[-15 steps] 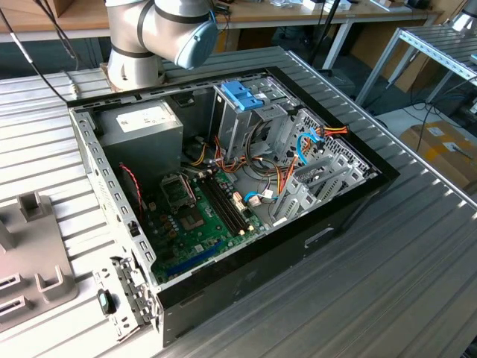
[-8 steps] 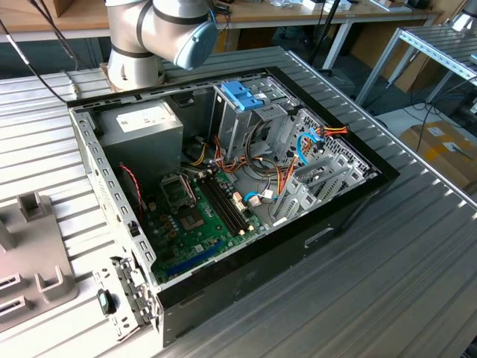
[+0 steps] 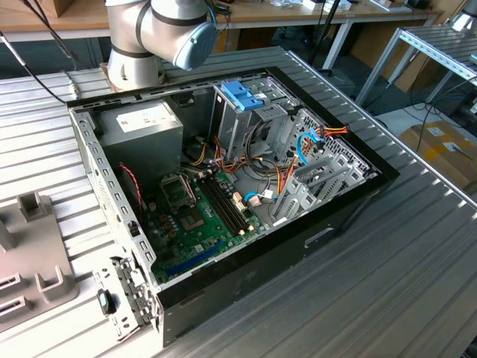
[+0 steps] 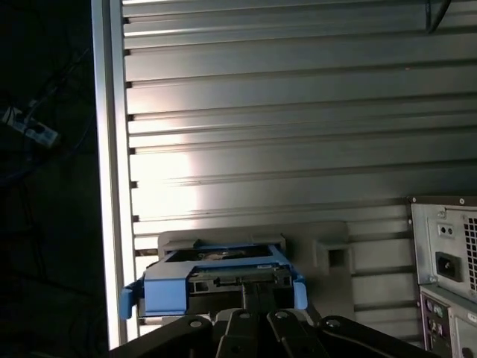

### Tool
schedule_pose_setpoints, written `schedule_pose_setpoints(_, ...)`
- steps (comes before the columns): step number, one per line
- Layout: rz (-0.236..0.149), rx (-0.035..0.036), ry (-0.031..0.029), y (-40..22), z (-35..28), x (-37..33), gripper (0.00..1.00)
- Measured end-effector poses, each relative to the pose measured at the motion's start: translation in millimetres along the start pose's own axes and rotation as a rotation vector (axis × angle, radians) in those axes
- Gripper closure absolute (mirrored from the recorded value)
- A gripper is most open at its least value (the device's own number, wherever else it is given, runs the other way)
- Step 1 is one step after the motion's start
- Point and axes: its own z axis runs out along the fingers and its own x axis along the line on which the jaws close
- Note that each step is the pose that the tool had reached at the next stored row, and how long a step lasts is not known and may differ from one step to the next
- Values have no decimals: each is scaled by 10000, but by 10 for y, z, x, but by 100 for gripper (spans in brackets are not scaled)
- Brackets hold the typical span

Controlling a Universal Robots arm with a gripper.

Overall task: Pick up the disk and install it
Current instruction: 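Reach for the disk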

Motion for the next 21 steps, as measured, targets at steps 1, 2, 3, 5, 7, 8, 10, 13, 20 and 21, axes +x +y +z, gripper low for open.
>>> schedule_pose_setpoints(1, 0, 0, 0, -1, 5, 23, 89)
schedule_pose_setpoints(2, 0, -1, -2, -2, 12, 55, 89)
schedule_pose_setpoints(3, 0, -1, -2, -3, 16, 73, 89)
schedule_pose_setpoints(5, -2, -1, -1, -4, 20, 81, 89)
schedule_pose_setpoints(7, -1, 24, -2, -3, 22, 82, 89)
schedule_pose_setpoints(8, -2, 41, -4, -4, 23, 83, 89)
schedule_pose_setpoints(10, -3, 68, -7, -3, 23, 82, 89)
schedule_pose_setpoints(13, -21, 202, 4, -3, 28, 82, 89)
schedule_pose_setpoints(20, -435, 283, 30, -11, 61, 159, 89)
schedule_pose_setpoints(21, -463, 282, 31, -12, 64, 176, 89)
